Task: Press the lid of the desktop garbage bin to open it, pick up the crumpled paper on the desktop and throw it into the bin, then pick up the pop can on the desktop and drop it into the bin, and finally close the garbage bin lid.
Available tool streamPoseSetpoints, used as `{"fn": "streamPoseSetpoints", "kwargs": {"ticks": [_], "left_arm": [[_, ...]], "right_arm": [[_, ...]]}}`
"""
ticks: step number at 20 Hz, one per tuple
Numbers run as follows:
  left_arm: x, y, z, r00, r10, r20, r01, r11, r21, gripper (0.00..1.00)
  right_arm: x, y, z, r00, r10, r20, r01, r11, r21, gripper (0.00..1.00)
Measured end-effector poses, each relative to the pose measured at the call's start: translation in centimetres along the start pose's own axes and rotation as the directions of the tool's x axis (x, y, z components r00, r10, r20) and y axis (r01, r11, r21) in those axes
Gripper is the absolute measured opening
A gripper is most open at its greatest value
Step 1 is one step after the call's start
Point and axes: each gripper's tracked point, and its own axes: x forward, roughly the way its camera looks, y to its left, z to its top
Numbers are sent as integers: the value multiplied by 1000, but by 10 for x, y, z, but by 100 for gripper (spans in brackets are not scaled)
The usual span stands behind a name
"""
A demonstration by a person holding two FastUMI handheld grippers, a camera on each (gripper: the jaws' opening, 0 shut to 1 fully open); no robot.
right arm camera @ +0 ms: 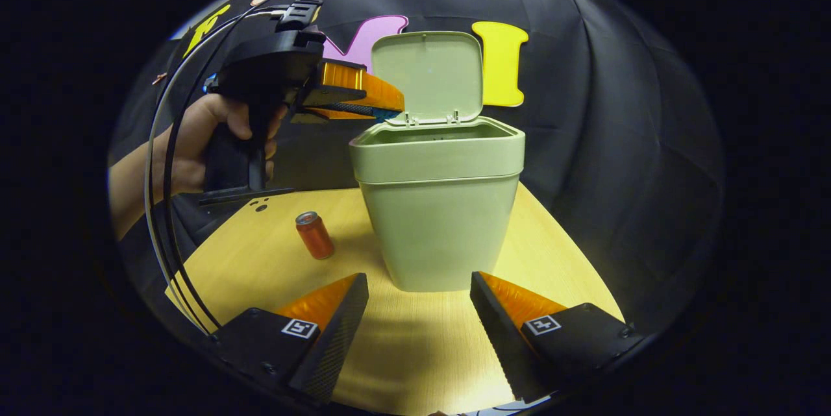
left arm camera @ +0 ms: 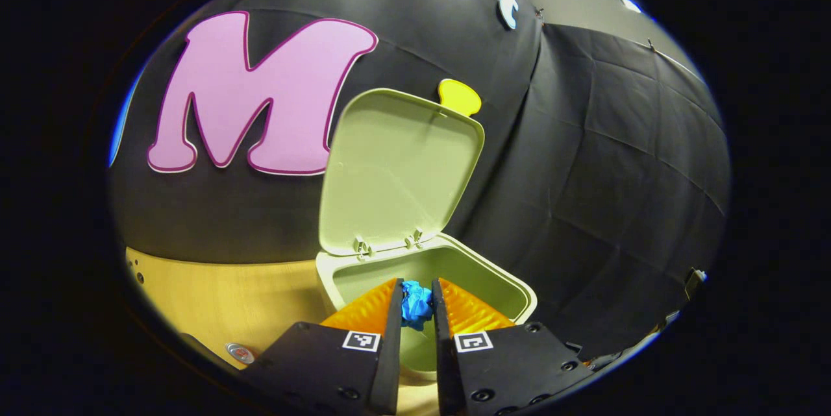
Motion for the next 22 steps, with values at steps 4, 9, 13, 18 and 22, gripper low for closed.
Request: {"fn": "streamPoseSetpoints", "kwargs": {"ticks": [4,9,13,18,22], "left_arm": [[3,6,-7,999,34,-17,-34,999,15,36],[-5,16,-4,999,45,10,-45,999,0,87],[-35,39,8,992,101,76,-103,995,18,96],[-105,99,8,952,263,160,-268,963,14,96],[-168,157,-28,896,427,123,-427,904,-26,96]], "right_arm": [[1,-1,0,1000,-3,-4,3,1000,13,99],[8,14,1,1000,26,-12,-26,1000,-10,99],[16,32,2,998,65,-20,-66,998,-23,99],[34,60,-4,990,136,-46,-138,990,-42,99],[51,89,-12,976,204,-77,-209,976,-56,99]]}}
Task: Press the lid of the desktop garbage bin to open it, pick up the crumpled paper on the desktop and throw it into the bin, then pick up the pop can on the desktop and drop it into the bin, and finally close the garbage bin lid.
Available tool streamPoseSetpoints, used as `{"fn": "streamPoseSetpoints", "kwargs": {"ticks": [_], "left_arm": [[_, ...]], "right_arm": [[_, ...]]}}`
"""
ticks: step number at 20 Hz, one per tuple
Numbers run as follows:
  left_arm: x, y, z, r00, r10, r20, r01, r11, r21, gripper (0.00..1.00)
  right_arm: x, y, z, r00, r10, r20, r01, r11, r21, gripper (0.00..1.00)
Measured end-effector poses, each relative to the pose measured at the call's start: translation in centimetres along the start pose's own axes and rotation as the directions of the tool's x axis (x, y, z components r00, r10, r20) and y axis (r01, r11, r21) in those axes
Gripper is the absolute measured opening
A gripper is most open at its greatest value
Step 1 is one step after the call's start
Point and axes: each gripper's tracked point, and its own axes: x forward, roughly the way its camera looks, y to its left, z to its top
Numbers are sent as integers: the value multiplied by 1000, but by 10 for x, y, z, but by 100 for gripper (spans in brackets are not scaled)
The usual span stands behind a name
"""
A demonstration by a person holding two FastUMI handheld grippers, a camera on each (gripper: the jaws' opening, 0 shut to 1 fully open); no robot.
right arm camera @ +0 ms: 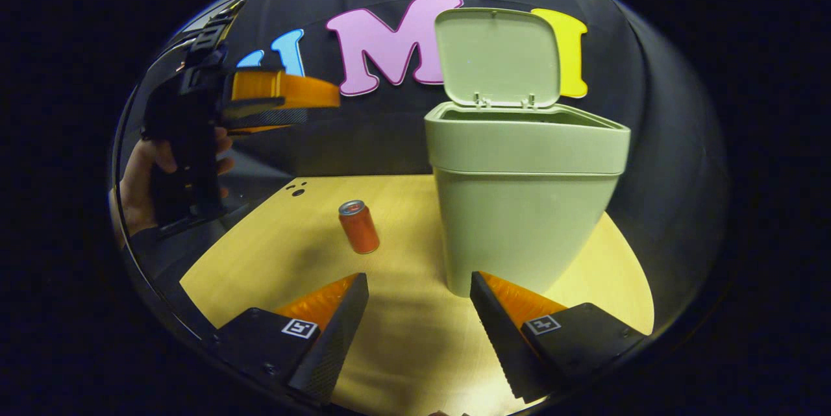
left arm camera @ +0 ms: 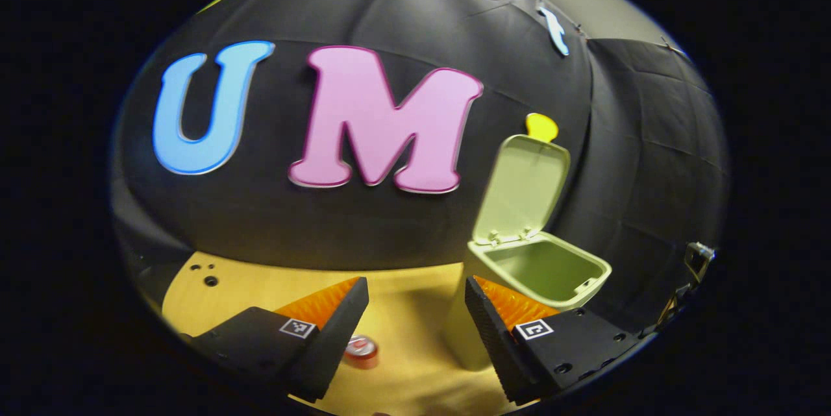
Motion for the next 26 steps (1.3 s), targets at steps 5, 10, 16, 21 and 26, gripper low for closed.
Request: {"fn": "streamPoseSetpoints", "kwargs": {"ticks": [5,10,16,21,26], "left_arm": [[-60,77,-49,979,185,-80,-187,982,-18,96],[-112,123,-90,941,302,-155,-316,946,-75,96],[-145,146,-137,898,370,-238,-410,901,-143,96],[-159,163,-147,873,409,-265,-458,875,-160,96],[-170,180,-157,853,443,-277,-501,844,-192,96]], "right_arm": [[33,21,-11,999,37,-28,-38,998,-51,99],[80,41,-20,997,61,-43,-63,996,-58,99],[137,64,-14,996,82,-34,-84,995,-45,99],[182,79,-12,996,87,-27,-88,993,-73,99],[213,96,-20,993,112,-46,-116,989,-94,99]]}}
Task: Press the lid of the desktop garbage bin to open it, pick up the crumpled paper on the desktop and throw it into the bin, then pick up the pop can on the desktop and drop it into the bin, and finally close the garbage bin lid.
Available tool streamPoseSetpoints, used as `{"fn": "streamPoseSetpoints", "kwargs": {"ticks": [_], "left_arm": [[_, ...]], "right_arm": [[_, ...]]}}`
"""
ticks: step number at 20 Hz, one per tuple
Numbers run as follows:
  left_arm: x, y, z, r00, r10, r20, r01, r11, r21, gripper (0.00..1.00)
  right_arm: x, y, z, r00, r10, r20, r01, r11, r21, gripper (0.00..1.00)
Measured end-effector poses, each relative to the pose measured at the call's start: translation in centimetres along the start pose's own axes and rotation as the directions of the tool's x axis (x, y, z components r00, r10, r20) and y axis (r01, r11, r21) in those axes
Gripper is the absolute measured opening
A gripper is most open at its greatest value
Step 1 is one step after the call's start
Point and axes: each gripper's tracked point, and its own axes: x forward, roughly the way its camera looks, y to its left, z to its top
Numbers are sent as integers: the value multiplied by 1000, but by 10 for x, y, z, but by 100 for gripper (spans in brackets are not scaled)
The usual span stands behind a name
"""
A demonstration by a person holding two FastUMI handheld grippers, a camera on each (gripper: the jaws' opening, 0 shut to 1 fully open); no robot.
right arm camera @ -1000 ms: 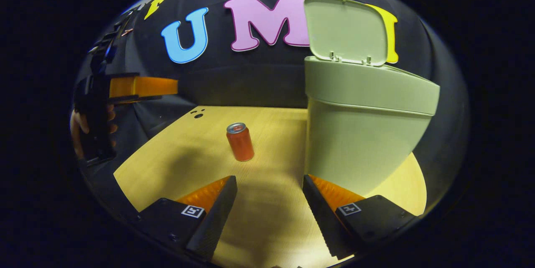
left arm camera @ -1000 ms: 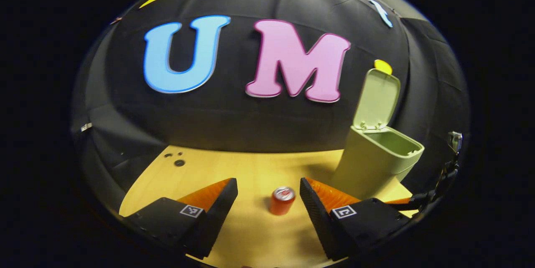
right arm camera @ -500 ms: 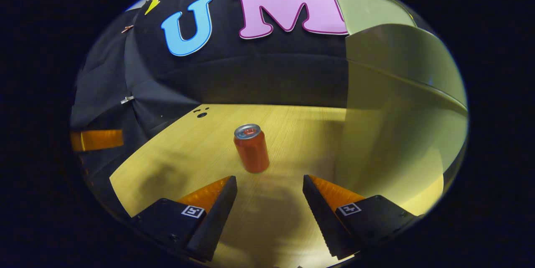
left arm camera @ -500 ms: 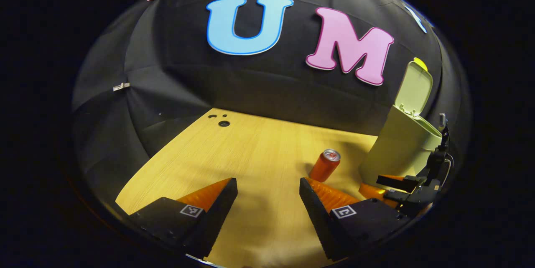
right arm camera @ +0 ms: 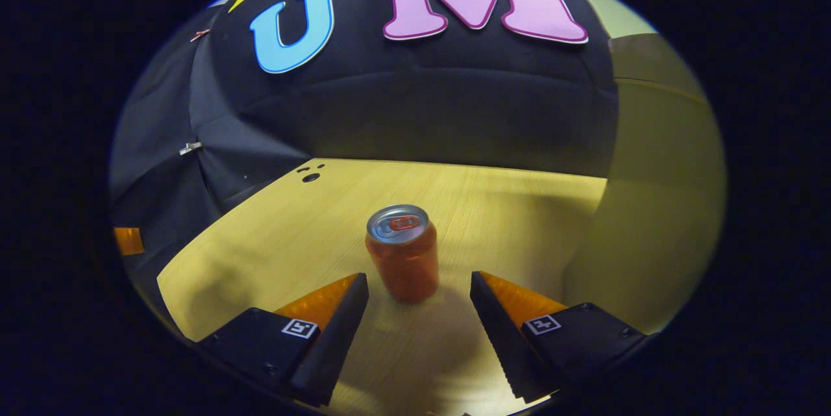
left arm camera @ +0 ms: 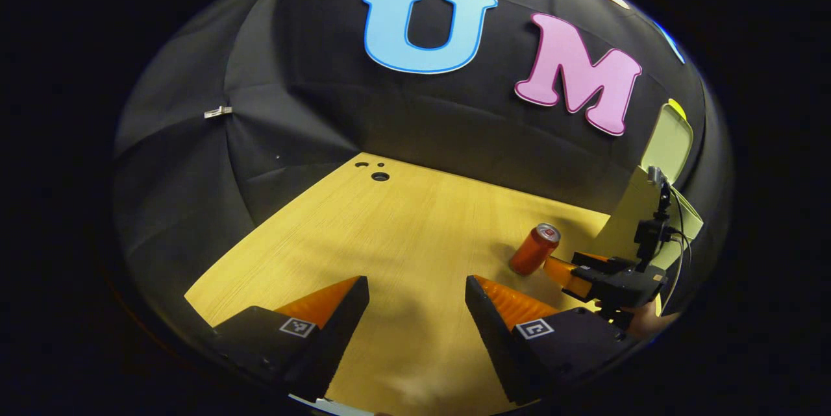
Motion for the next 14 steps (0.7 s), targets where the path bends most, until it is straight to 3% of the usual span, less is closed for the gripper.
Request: {"fn": "streamPoseSetpoints", "kwargs": {"ticks": [14], "left_arm": [[3,8,-23,997,60,-43,-60,998,-3,96]], "right_arm": [[56,1,-3,1000,-25,-13,25,1000,3,99]]}}
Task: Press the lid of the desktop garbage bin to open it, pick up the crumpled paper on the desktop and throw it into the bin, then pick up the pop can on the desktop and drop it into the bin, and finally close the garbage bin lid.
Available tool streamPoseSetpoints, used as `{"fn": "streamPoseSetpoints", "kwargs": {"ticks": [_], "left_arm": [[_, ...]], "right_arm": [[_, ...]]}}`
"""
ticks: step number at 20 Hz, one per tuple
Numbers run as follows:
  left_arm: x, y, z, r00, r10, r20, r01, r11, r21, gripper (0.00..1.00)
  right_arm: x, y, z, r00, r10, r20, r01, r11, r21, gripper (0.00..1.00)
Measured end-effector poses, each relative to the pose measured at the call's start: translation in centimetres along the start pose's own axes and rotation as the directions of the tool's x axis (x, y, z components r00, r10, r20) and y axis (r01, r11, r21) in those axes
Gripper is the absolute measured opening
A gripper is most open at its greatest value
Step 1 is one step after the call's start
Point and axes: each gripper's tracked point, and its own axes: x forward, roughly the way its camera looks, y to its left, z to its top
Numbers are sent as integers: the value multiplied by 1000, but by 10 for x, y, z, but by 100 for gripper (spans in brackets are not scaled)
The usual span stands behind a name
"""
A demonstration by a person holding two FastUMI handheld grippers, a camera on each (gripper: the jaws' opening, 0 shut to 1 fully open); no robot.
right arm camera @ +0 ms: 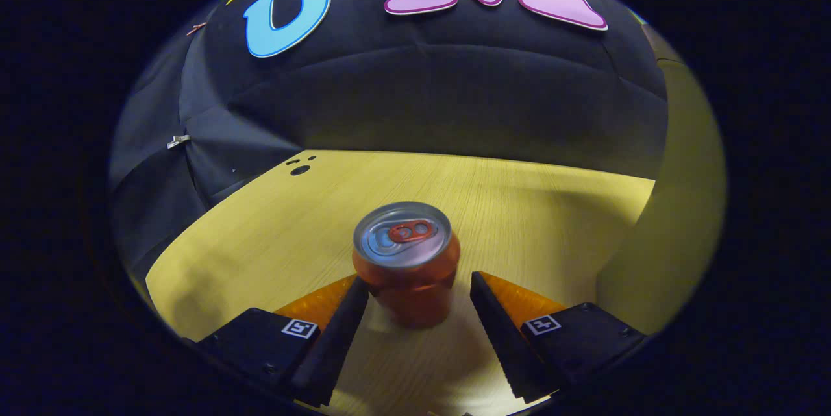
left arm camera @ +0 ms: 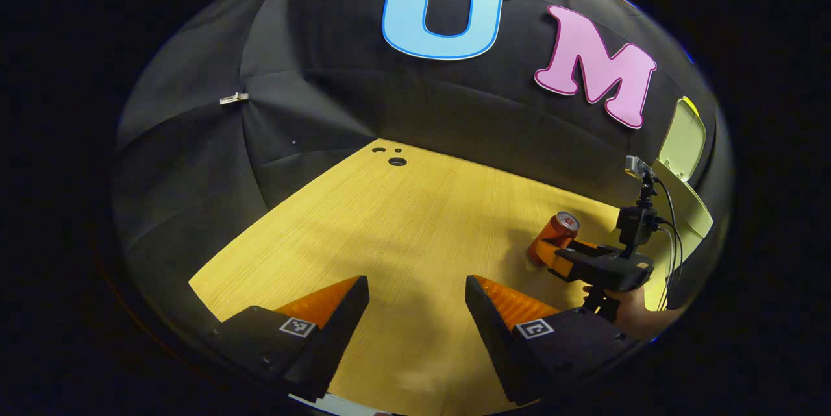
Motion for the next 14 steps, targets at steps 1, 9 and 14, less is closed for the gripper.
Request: {"fn": "streamPoseSetpoints", "kwargs": {"ticks": [1,9,14], "left_arm": [[0,-1,-2,1000,0,-5,0,1000,0,96],[-5,-4,-14,1000,6,-24,-6,1000,0,96],[-5,-8,-14,1000,-5,-14,5,1000,0,96]], "right_arm": [[3,1,2,1000,-1,6,1,1000,-5,99],[8,6,1,1000,21,-4,-21,1000,-23,83],[-4,8,15,999,35,18,-33,996,-77,88]]}}
